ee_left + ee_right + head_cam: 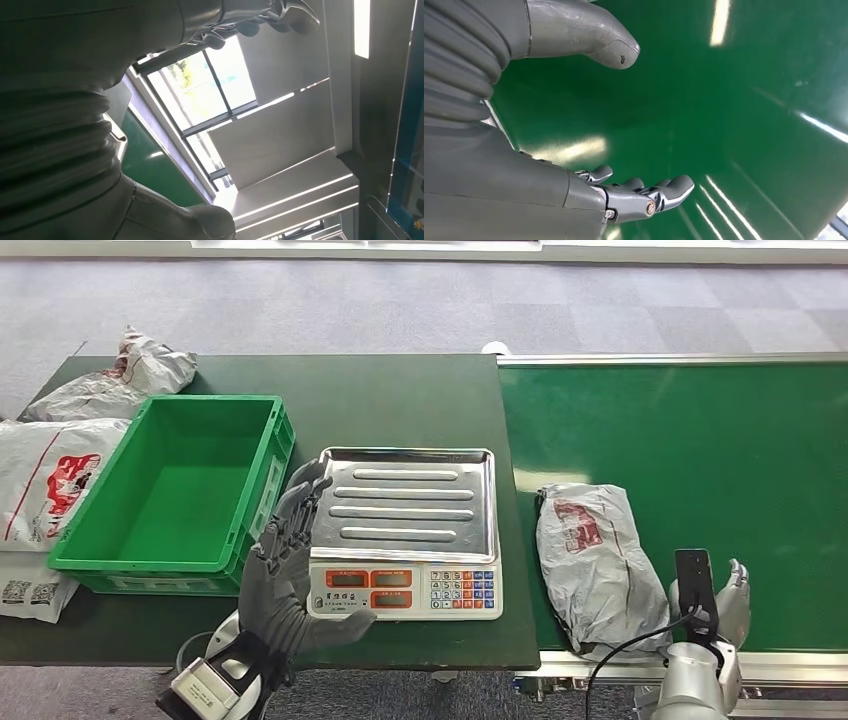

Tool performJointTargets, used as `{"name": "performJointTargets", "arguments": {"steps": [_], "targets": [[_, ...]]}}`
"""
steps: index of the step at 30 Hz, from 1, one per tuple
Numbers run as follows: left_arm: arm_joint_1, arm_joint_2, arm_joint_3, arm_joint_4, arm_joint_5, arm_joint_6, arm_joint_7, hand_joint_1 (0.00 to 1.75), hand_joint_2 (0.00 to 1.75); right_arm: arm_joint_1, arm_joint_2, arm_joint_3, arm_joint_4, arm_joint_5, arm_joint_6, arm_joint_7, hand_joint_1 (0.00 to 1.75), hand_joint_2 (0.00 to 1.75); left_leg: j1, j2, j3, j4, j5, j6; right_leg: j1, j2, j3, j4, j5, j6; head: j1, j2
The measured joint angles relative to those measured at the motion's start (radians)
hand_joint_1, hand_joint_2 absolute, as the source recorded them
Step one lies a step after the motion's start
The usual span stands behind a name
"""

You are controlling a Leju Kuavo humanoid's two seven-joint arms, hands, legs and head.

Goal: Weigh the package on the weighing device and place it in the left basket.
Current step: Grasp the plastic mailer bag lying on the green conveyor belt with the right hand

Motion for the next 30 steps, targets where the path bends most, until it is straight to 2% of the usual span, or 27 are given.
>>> {"name": "performJointTargets", "arguments": {"steps": [7, 23, 25, 30], "targets": [[0.002, 0.000, 0.000, -0.005, -0.005, -0.003, 0.000, 0.00, 1.75, 0.000, -0.026, 0.040, 0.073, -0.018, 0.017, 0.003, 0.00, 1.75, 0.000, 0.000, 0.000, 0.000, 0.000, 0.000, 0.000, 0.001, 0.000, 0.000, -0.001, 0.001, 0.000, 0.000], [0.026, -0.024, 0.038, -0.043, -0.044, -0.072, 0.000, 0.00, 1.75, 0.010, -0.039, 0.195, 0.095, -0.077, 0.074, 0.048, 0.00, 1.75, 0.000, 0.001, 0.000, 0.000, 0.000, 0.000, -0.001, 0.001, 0.000, 0.000, -0.001, 0.001, 0.000, 0.000], [0.029, -0.024, 0.041, -0.044, -0.046, -0.073, 0.000, 0.00, 1.75, 0.010, -0.040, 0.212, 0.098, -0.094, 0.103, 0.026, 0.00, 1.75, 0.000, 0.001, 0.000, 0.000, 0.000, 0.000, -0.001, 0.001, 0.000, 0.000, -0.001, 0.001, 0.000, 0.000], [0.032, -0.025, 0.047, -0.051, -0.045, -0.074, 0.000, 0.00, 1.75, 0.025, -0.041, 0.296, 0.099, -0.171, 0.234, -0.107, 0.00, 1.75, 0.000, 0.001, 0.000, 0.000, 0.000, 0.000, -0.001, 0.001, 0.000, 0.000, -0.001, 0.001, 0.000, 0.000]]}}
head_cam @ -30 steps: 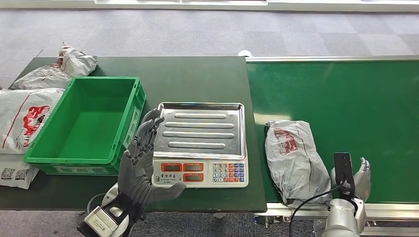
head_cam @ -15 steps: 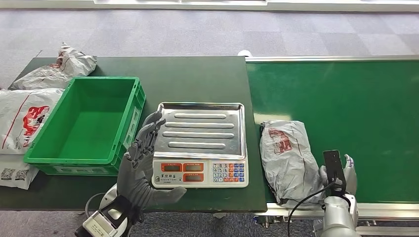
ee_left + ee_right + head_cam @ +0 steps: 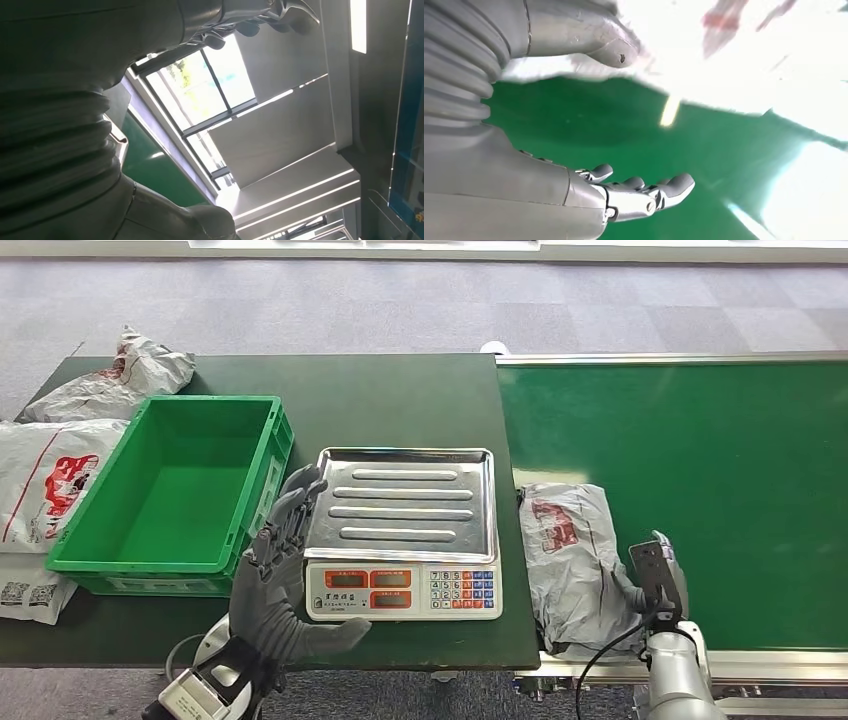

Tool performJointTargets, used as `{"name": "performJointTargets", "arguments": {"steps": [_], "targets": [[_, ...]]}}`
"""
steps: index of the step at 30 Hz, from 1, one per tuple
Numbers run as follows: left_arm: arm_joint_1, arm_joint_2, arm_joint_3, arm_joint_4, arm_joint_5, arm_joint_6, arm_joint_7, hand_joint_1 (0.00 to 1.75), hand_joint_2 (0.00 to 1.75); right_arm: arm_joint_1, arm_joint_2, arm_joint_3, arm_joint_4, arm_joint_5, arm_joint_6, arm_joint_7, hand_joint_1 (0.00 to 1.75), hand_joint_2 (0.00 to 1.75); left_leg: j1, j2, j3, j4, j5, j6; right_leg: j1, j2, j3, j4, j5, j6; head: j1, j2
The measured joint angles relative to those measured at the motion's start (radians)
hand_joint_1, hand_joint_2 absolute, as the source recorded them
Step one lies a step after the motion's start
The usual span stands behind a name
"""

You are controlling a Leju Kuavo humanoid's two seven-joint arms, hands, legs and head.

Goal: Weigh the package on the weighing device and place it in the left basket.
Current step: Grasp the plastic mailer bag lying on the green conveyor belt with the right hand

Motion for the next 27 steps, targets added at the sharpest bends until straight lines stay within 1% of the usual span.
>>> {"name": "performJointTargets", "arguments": {"steps": [7, 9, 10, 11, 12, 15, 16, 17, 19, 23, 25, 27], "targets": [[0.000, -0.003, 0.011, -0.003, -0.010, -0.012, 0.000, 0.00, 1.75, 0.022, -0.002, 0.092, 0.000, -0.045, 0.006, 0.000, 0.00, 1.75, 0.000, 0.000, 0.000, 0.000, 0.000, 0.000, 0.000, 0.000, 0.000, 0.000, 0.000, 0.000, 0.000, 0.000], [0.000, -0.003, 0.012, -0.004, -0.010, -0.013, 0.000, 0.00, 1.75, 0.025, -0.002, 0.107, 0.000, -0.047, 0.008, 0.011, 0.00, 1.75, 0.000, 0.000, 0.000, 0.000, 0.000, 0.000, 0.000, 0.000, 0.000, 0.000, 0.000, 0.000, 0.000, 0.000], [0.001, -0.004, 0.012, -0.004, -0.011, -0.016, 0.000, 0.00, 1.75, 0.027, -0.003, 0.116, 0.000, -0.042, 0.009, 0.030, 0.00, 1.75, 0.000, 0.000, 0.000, 0.000, 0.000, 0.000, 0.000, 0.000, 0.000, 0.000, 0.000, 0.000, 0.000, 0.000], [0.000, -0.005, 0.013, -0.005, -0.012, -0.020, 0.000, 0.00, 1.75, 0.027, -0.006, 0.126, 0.004, -0.026, 0.013, 0.065, 0.00, 1.75, 0.000, 0.000, 0.000, 0.000, 0.000, 0.000, 0.000, 0.000, 0.000, 0.000, 0.000, 0.000, 0.000, 0.000], [0.000, -0.008, 0.014, -0.005, -0.014, -0.026, 0.000, 0.00, 1.75, 0.027, -0.011, 0.141, 0.013, 0.008, 0.019, 0.122, 0.00, 1.75, 0.000, 0.000, 0.000, 0.000, 0.000, 0.000, 0.000, 0.000, 0.000, 0.000, 0.000, 0.000, 0.000, 0.000], [-0.009, -0.014, 0.014, -0.002, -0.017, -0.042, 0.000, 0.00, 1.75, 0.012, -0.031, 0.223, 0.062, 0.166, 0.044, 0.331, 0.00, 1.75, 0.000, 0.002, 0.004, 0.000, -0.002, 0.000, 0.001, 0.002, 0.003, -0.001, -0.001, 0.000, 0.000, 0.000], [-0.013, -0.016, 0.014, 0.001, -0.017, -0.043, 0.000, 0.00, 1.75, 0.005, -0.037, 0.252, 0.078, 0.200, 0.052, 0.375, 0.00, 1.75, 0.001, 0.003, 0.007, 0.000, -0.003, 0.000, 0.002, 0.002, 0.006, -0.001, -0.002, 0.000, 0.000, 0.000], [-0.016, -0.018, 0.014, 0.003, -0.018, -0.044, 0.000, 0.00, 1.75, 0.000, -0.041, 0.275, 0.093, 0.217, 0.058, 0.400, 0.00, 1.75, 0.001, 0.004, 0.010, 0.000, -0.005, 0.000, 0.002, 0.003, 0.009, -0.002, -0.003, 0.000, 0.000, 0.000], [-0.019, -0.020, 0.014, 0.005, -0.020, -0.044, 0.000, 0.00, 1.75, -0.009, -0.047, 0.308, 0.118, 0.227, 0.065, 0.413, 0.00, 1.75, 0.003, 0.006, 0.015, 0.000, -0.006, 0.001, 0.003, 0.003, 0.014, -0.003, -0.004, 0.000, 0.000, 0.000], [-0.019, -0.021, 0.014, 0.006, -0.021, -0.042, 0.000, 0.00, 1.75, -0.018, -0.054, 0.346, 0.150, 0.233, 0.071, 0.408, 0.00, 1.75, 0.003, 0.007, 0.021, 0.000, -0.007, 0.003, 0.003, 0.004, 0.021, -0.005, -0.004, 0.001, 0.000, 0.000], [-0.018, -0.021, 0.014, 0.006, -0.021, -0.037, 0.000, 0.00, 1.75, -0.021, -0.055, 0.359, 0.158, 0.233, 0.092, 0.371, 0.00, 1.75, 0.003, 0.007, 0.023, 0.000, -0.008, 0.003, 0.003, 0.004, 0.024, -0.005, -0.004, 0.001, 0.000, 0.000], [-0.018, -0.021, 0.014, 0.005, -0.017, -0.032, 0.000, 0.00, 1.75, -0.022, -0.057, 0.366, 0.162, 0.229, 0.136, 0.296, 0.00, 1.75, 0.003, 0.009, 0.022, 0.000, -0.008, 0.002, 0.003, 0.007, 0.025, -0.006, -0.003, 0.001, 0.000, 0.000]]}}
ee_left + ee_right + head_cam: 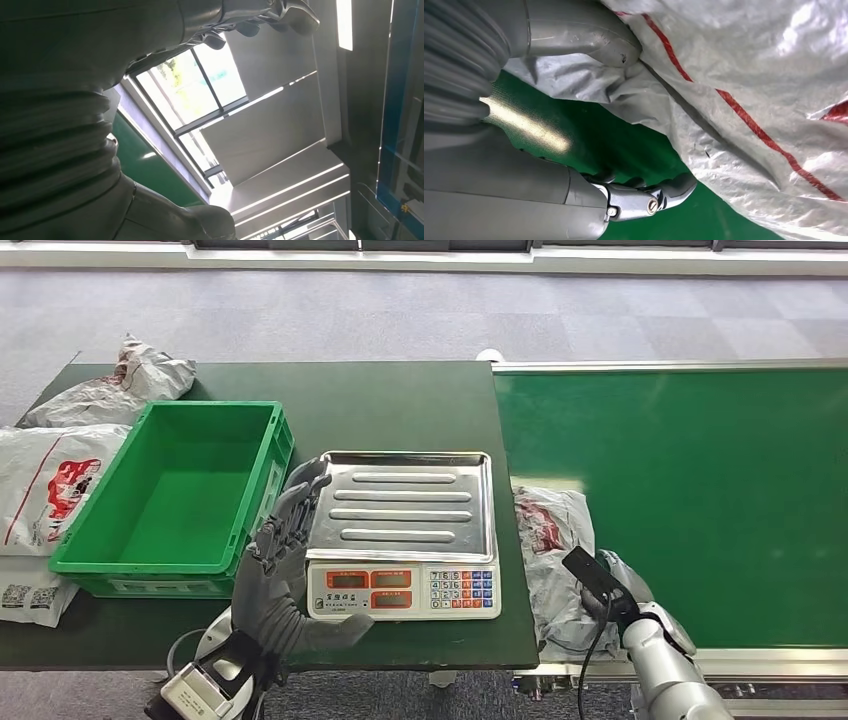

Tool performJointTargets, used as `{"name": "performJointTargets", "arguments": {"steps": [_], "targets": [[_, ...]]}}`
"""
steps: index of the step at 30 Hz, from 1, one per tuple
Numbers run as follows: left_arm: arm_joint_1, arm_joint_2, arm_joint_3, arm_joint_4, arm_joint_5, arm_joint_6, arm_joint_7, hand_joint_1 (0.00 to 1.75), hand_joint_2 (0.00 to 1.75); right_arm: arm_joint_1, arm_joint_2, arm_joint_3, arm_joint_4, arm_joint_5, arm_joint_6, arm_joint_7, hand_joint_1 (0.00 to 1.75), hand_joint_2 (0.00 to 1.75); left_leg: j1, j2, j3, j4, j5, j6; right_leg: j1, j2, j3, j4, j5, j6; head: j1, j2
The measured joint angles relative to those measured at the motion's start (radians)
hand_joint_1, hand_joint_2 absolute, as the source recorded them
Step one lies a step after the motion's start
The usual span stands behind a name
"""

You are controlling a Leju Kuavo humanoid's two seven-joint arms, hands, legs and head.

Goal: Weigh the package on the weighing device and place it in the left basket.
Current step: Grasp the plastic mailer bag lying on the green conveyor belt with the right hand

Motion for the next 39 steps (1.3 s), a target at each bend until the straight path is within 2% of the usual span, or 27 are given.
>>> {"name": "performJointTargets", "arguments": {"steps": [4, 12, 15, 17, 20, 23, 30, 34, 39], "targets": [[-0.004, 0.001, 0.000, 0.000, 0.013, 0.016, 0.000, 0.00, 1.75, -0.001, -0.002, 0.016, 0.004, -0.010, 0.075, -0.119, 0.00, 1.75, 0.000, 0.011, -0.002, 0.000, -0.005, -0.001, 0.000, 0.012, 0.000, 0.000, 0.001, 0.000, 0.000, 0.000], [-0.015, 0.001, 0.000, 0.000, 0.007, 0.032, 0.000, 0.00, 1.75, -0.002, -0.001, 0.041, 0.008, -0.022, 0.090, -0.156, 0.00, 1.75, 0.003, 0.016, 0.000, 0.000, -0.007, -0.005, 0.004, 0.018, 0.000, 0.000, 0.001, -0.003, 0.000, 0.000], [-0.015, 0.001, 0.000, 0.000, -0.010, 0.041, 0.000, 0.00, 1.75, -0.003, 0.000, 0.044, 0.012, -0.046, 0.117, -0.224, 0.00, 1.75, 0.003, 0.016, 0.000, 0.000, -0.007, -0.005, 0.004, 0.017, 0.000, 0.000, 0.001, -0.003, 0.000, 0.000], [-0.014, 0.001, 0.000, 0.000, -0.019, 0.050, 0.000, 0.00, 1.75, 0.000, 0.001, 0.046, 0.012, -0.092, 0.163, -0.282, 0.00, 1.75, 0.003, 0.016, -0.001, 0.000, -0.007, -0.005, 0.004, 0.017, -0.001, 0.000, 0.001, -0.004, 0.000, 0.000], [-0.012, 0.003, 0.000, 0.000, -0.027, 0.071, 0.000, 0.00, 1.75, 0.023, 0.004, 0.083, -0.013, -0.260, 0.245, -0.342, 0.00, 1.75, 0.003, 0.013, 0.000, 0.000, -0.005, -0.005, 0.004, 0.014, -0.002, 0.000, 0.001, -0.004, 0.000, 0.000], [-0.011, 0.008, 0.000, 0.000, -0.025, 0.082, 0.000, 0.00, 1.75, 0.042, 0.005, 0.152, -0.027, -0.361, 0.246, -0.354, 0.00, 1.75, 0.003, 0.010, 0.001, 0.000, -0.003, -0.006, 0.004, 0.012, -0.006, 0.001, 0.001, -0.004, 0.000, 0.000], [-0.010, 0.017, 0.000, 0.000, -0.019, 0.097, 0.000, 0.00, 1.75, 0.061, 0.002, 0.234, -0.048, -0.421, 0.242, -0.355, 0.00, 1.75, 0.003, 0.009, -0.002, 0.000, -0.004, -0.005, 0.004, 0.011, -0.009, 0.001, -0.001, -0.005, 0.000, 0.000], [-0.007, 0.024, 0.000, 0.000, -0.010, 0.109, 0.000, 0.00, 1.75, 0.073, -0.004, 0.300, -0.057, -0.499, 0.229, -0.355, 1.75, 1.75, 0.003, 0.009, -0.003, 0.000, -0.004, -0.005, 0.004, 0.011, -0.010, 0.001, -0.001, -0.005, 0.000, 0.000], [-0.002, 0.032, 0.000, 0.000, -0.004, 0.114, 0.000, 0.00, 1.75, 0.079, -0.014, 0.362, -0.064, -0.565, 0.193, -0.355, 1.75, 1.75, 0.003, 0.009, -0.003, 0.000, -0.004, -0.005, 0.004, 0.011, -0.010, 0.001, -0.001, -0.005, 0.000, 0.000]]}}
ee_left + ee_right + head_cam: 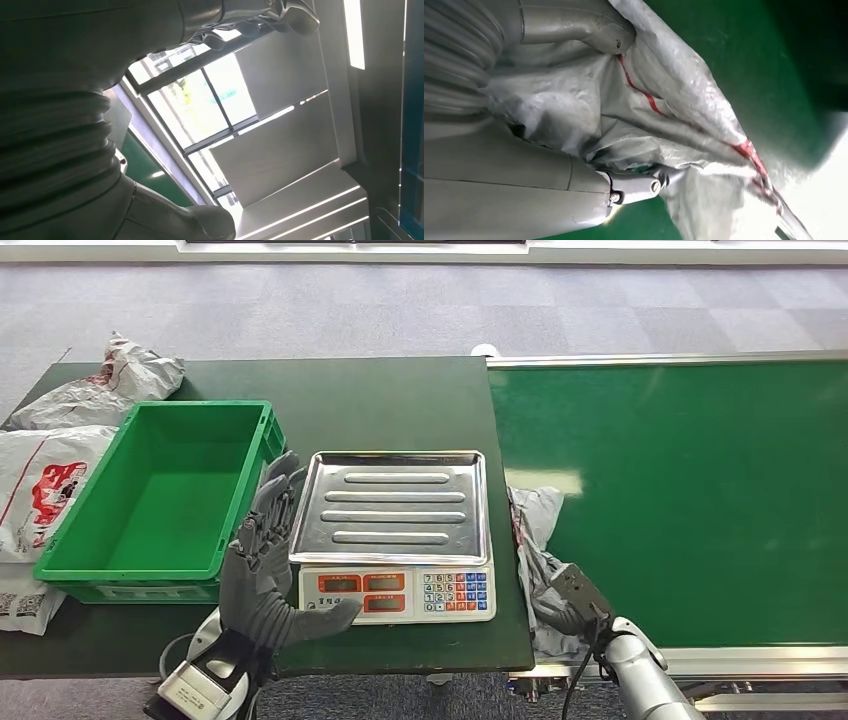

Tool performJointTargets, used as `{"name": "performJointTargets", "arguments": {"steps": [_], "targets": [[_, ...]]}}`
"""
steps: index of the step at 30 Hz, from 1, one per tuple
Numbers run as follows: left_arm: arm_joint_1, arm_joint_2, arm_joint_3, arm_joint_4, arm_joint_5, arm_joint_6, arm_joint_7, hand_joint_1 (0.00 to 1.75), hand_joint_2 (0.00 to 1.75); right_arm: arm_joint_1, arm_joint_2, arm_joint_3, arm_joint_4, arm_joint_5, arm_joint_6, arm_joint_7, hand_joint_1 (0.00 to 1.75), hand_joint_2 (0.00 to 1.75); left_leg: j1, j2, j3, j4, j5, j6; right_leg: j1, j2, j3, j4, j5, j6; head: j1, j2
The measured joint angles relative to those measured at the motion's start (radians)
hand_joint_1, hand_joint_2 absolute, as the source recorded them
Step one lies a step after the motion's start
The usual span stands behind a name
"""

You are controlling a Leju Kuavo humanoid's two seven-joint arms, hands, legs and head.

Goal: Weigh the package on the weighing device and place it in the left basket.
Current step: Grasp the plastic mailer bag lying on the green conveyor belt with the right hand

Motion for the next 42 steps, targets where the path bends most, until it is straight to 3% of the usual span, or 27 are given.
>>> {"name": "performJointTargets", "arguments": {"steps": [21, 29, 31, 34, 39, 42], "targets": [[0.001, 0.017, -0.001, 0.000, 0.009, 0.027, 0.000, 0.00, 1.75, -0.018, -0.015, 0.079, -0.008, -0.037, -0.069, 0.000, 1.75, 1.75, 0.000, -0.001, -0.001, 0.000, -0.001, -0.001, 0.000, -0.001, -0.001, 0.000, -0.002, -0.001, 0.000, 0.000], [0.013, 0.016, -0.001, -0.012, -0.012, 0.032, 0.000, 0.00, 1.75, 0.021, -0.015, 0.103, -0.133, -0.140, -0.264, 0.000, 1.75, 1.75, 0.000, -0.004, -0.003, 0.000, 0.000, 0.000, 0.000, -0.004, -0.002, 0.000, -0.002, -0.001, 0.000, 0.000], [0.019, 0.015, 0.000, -0.016, -0.018, 0.032, 0.000, 0.00, 1.75, 0.056, -0.014, 0.107, -0.225, -0.180, -0.323, 0.000, 1.75, 1.75, 0.000, -0.008, -0.005, 0.000, 0.000, 0.000, 0.000, -0.007, -0.002, 0.000, -0.002, -0.001, 0.000, 0.000], [0.037, 0.007, 0.004, -0.028, -0.036, 0.026, 0.000, 0.00, 1.75, 0.142, 0.013, 0.105, -0.488, -0.187, -0.490, -0.001, 1.75, 1.75, 0.000, -0.012, -0.008, 0.000, 0.001, 0.000, -0.001, -0.012, -0.004, 0.001, -0.002, 0.000, 0.000, 0.000], [0.046, -0.009, 0.012, -0.041, -0.053, 0.010, 0.000, 0.00, 1.75, 0.216, 0.150, 0.048, -1.000, -0.007, -0.661, -0.001, 1.75, 1.75, 0.000, -0.012, -0.009, 0.000, 0.001, 0.000, 0.000, -0.012, -0.006, 0.001, -0.004, 0.000, 0.000, 0.000], [0.046, -0.015, 0.012, -0.043, -0.059, 0.009, 0.002, 0.00, 1.75, 0.235, 0.210, 0.028, -1.185, 0.070, -0.763, -0.001, 1.75, 1.75, 0.000, -0.013, -0.009, 0.000, 0.001, 0.000, 0.000, -0.014, -0.005, 0.001, -0.005, 0.000, 0.000, 0.000]]}}
